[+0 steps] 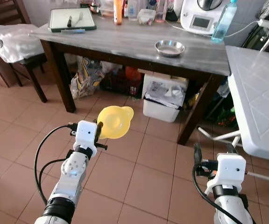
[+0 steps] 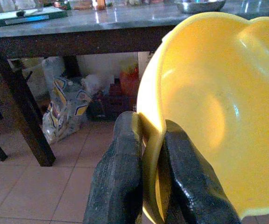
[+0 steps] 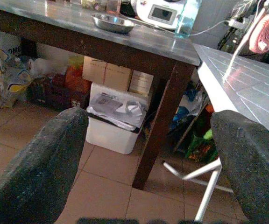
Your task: Setting the table
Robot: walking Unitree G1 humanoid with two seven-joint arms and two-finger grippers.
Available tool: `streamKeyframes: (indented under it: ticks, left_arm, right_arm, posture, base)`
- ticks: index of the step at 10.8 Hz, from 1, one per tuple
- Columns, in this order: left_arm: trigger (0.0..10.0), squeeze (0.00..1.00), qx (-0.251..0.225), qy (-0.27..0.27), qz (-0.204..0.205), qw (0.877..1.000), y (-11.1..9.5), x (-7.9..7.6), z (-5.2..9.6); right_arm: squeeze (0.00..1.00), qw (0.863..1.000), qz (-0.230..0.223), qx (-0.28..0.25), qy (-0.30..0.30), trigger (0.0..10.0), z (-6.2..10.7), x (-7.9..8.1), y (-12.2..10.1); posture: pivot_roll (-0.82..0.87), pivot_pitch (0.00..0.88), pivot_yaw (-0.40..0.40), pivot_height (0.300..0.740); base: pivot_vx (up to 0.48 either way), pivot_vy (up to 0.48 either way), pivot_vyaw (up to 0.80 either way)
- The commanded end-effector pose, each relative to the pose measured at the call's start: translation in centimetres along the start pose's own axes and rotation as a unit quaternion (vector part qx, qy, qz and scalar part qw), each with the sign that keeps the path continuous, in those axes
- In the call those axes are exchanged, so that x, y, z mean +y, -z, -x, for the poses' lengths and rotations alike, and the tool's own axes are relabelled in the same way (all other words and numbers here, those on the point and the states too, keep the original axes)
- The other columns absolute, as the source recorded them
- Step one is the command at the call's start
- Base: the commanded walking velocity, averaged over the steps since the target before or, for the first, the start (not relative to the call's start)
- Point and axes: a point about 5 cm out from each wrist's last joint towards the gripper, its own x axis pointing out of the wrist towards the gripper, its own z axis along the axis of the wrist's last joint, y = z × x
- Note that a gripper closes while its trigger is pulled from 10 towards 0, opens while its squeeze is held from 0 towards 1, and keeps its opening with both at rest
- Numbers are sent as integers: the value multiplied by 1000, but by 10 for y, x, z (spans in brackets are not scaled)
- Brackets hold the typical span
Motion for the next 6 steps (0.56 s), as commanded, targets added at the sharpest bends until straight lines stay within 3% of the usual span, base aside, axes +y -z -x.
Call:
streamKeyframes:
  ticks: [1,6]
  left_arm:
    - [10000,0,-24,4,1,1000,-12,-1,-6]
    - [10000,0,-29,10,2,1000,-17,-5,-9]
  right_arm:
    - [0,1000,3,-8,1,10000,-1,-1,-6]
    - [0,1000,6,-11,3,10000,0,-2,-8]
  posture:
    - [76,51,-43,740]
    - [65,53,-38,740]
  base:
    - [345,0,0]
    - [367,0,0]
